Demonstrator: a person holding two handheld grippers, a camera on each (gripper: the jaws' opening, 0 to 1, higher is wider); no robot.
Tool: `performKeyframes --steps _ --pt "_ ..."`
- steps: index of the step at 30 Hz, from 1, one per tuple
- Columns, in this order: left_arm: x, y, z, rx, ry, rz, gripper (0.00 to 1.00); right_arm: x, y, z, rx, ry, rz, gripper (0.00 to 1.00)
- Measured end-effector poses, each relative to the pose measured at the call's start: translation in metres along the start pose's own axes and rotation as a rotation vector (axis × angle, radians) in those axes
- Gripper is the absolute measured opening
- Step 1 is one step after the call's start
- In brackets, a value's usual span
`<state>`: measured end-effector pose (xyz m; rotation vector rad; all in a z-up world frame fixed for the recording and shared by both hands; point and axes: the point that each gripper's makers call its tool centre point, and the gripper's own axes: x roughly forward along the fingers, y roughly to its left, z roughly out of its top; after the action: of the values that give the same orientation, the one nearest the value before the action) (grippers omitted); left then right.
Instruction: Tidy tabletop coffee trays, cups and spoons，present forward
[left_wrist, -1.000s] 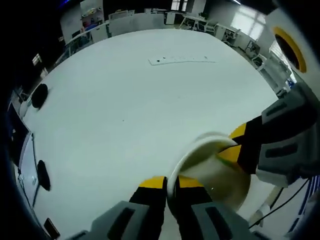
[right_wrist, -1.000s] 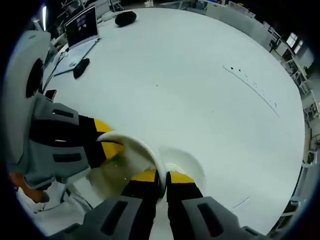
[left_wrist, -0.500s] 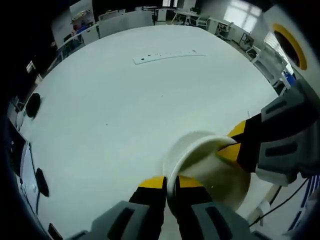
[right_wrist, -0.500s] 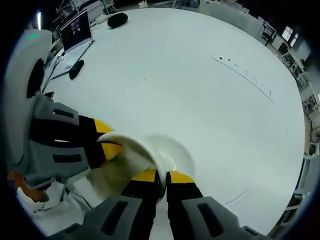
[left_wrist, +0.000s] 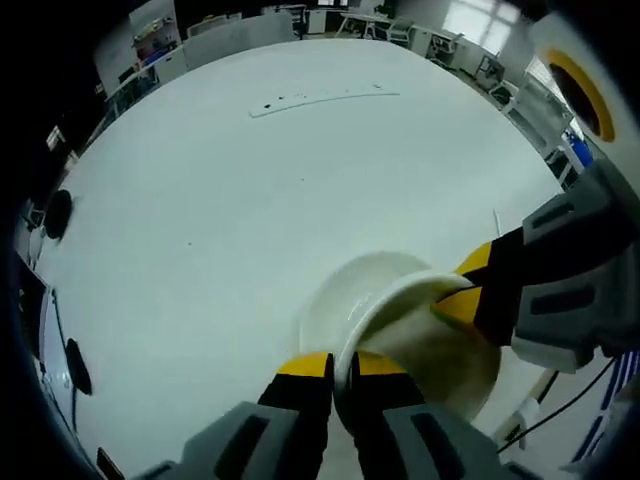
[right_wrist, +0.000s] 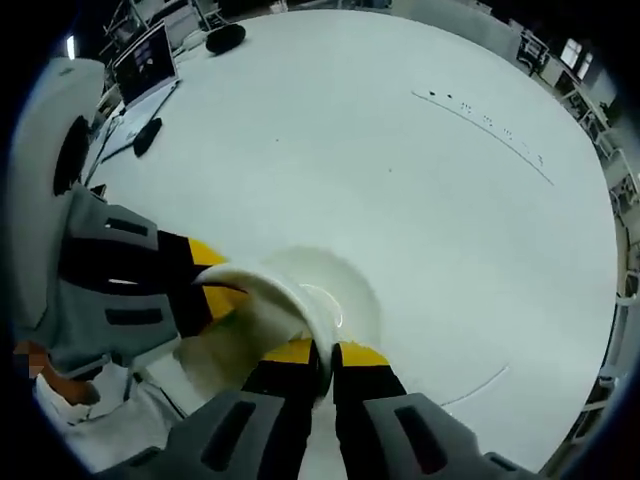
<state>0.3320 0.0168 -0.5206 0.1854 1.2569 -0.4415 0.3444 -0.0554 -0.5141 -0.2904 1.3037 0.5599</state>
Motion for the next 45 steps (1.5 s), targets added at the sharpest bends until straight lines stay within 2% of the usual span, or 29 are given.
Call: performKeyframes --steps 10,18,21,23,26,31,32,36,39,42,45 --pt "0.009 0.001 0.01 0.007 0.0 -0.014 0.09 0.005 0.0 -0.01 0.027 0.01 0.024 0.07" --pt "0.012 -0.002 0.006 -0.001 -0.03 -0.019 0.1 0.011 -0.003 -0.014 0.046 0.026 0.035 0.07" --pt "0.014 -0.002 0.001 -0.012 -0.013 -0.023 0.1 0.016 -0.001 -0.017 0.05 0.041 0.05 0.07" --pt "0.016 -0.002 0.0 -0.011 -0.014 -0.025 0.1 0.019 -0.006 -0.01 0.048 0.046 0.049 0.07" --pt "0.017 -0.001 0.0 -0.03 -0.017 -0.039 0.1 0.018 -0.006 -0.01 0.054 0.045 0.06 0.07" --pt "0.019 0.001 0.002 -0.031 -0.026 -0.051 0.1 0.017 -0.004 -0.01 0.046 0.018 0.075 0.08" --pt "0.019 0.002 0.003 -0.029 -0.045 -0.053 0.1 0.018 -0.004 -0.009 0.04 0.004 0.08 0.08" --pt "0.021 0.002 0.006 -0.034 -0.061 -0.071 0.11 0.017 -0.003 -0.009 0.02 -0.013 0.067 0.09" --pt "0.019 0.001 0.004 -0.005 -0.075 -0.082 0.11 0.016 -0.003 -0.005 -0.028 -0.06 0.07 0.09" --pt "0.019 -0.001 0.007 0.03 -0.118 -0.105 0.12 0.016 -0.003 -0.005 -0.063 -0.084 0.079 0.1" --pt "0.019 -0.001 0.006 0.036 -0.138 -0.118 0.12 0.016 -0.003 -0.004 -0.071 -0.107 0.095 0.11"
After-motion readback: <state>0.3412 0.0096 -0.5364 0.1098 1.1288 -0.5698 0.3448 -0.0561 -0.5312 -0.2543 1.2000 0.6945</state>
